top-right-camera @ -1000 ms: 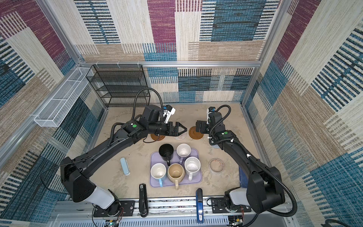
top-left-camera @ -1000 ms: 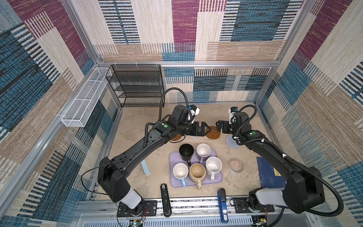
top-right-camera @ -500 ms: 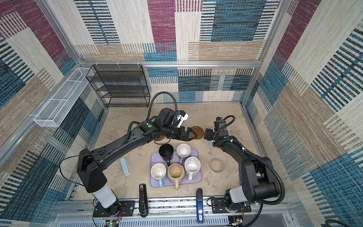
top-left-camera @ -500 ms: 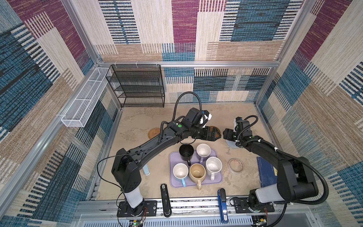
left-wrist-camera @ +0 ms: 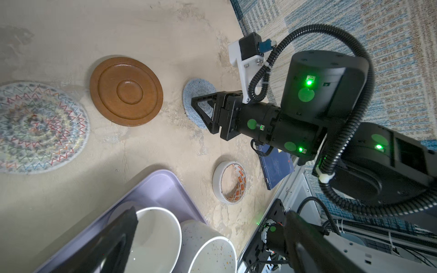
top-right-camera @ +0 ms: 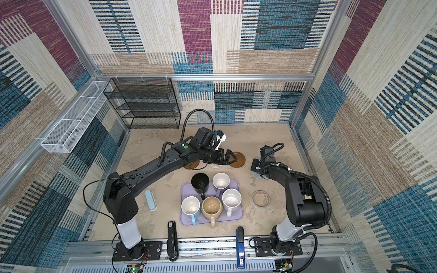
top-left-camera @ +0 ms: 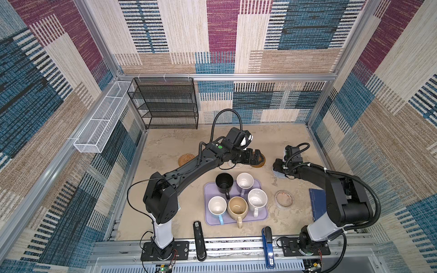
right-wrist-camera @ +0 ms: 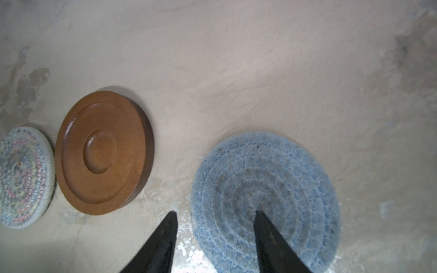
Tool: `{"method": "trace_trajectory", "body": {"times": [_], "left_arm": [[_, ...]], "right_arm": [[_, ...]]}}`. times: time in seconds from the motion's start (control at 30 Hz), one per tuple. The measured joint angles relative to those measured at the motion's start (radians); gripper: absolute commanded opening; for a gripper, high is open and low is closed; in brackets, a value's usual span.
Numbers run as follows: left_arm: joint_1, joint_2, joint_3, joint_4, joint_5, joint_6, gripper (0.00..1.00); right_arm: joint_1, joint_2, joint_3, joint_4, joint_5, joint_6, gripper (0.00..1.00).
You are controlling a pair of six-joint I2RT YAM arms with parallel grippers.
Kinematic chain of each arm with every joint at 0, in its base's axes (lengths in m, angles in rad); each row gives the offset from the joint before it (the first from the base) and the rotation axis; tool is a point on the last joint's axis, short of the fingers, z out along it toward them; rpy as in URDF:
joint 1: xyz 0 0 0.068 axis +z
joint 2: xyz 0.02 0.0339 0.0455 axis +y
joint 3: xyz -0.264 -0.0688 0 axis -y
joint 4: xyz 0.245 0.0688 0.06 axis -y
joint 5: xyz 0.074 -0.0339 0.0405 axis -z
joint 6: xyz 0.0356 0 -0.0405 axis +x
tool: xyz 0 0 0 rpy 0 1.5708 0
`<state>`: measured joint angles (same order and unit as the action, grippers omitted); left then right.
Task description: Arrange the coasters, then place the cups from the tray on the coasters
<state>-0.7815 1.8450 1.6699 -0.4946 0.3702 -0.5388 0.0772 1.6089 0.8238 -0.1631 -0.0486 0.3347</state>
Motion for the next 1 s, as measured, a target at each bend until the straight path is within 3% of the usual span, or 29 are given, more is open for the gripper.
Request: {"method": "trace_trajectory", "body": {"times": [0.6,1.0], "left_arm": [[0.001,-0.032,-0.089,0.042,0.022,-0.001,1.00],[0.015,-0.083,-0.156,0.058,-0.003,-0.012,1.00]], "right_arm": [[-0.001,0.113,0.068,0.046,0.004,-0.023,0.46],[-0.014,0.241,0.197,0.089,0.011,-0.040,0.46]]}}
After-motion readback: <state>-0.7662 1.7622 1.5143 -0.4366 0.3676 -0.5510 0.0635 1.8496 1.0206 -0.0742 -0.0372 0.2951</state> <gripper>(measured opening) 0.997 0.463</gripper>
